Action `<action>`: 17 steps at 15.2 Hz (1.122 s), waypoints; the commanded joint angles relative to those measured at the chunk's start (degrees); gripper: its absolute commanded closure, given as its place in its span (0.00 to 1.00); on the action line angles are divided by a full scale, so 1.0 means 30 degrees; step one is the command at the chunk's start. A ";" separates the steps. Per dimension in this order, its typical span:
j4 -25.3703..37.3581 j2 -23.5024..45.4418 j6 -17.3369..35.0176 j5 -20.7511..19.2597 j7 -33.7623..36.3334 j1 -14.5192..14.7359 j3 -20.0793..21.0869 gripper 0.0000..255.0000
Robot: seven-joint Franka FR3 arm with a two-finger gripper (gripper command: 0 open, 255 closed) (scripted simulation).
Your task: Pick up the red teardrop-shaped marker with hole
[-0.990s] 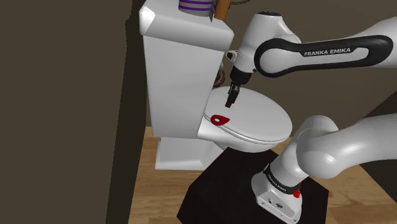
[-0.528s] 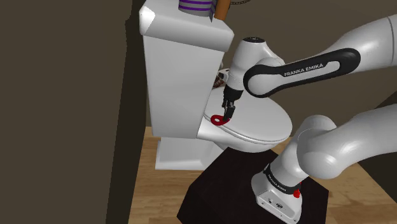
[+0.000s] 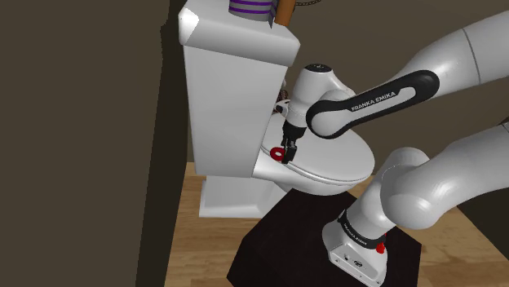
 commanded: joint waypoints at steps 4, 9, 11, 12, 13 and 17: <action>-0.0014 0.0117 0.0141 -0.0012 0.0016 0.0001 -0.0006 1.00; -0.0012 0.0115 0.0138 -0.0012 0.0015 0.0001 -0.0006 1.00; 0.0058 -0.0195 -0.0241 0.0028 -0.0033 0.0006 0.0008 1.00; 0.0162 -0.0470 -0.0617 0.0079 -0.0073 0.0023 0.0032 1.00; 0.0268 -0.0739 -0.0991 0.0129 -0.0112 0.0039 0.0055 1.00; 0.0748 -0.1724 -0.2450 0.0322 -0.0258 0.0104 0.0157 1.00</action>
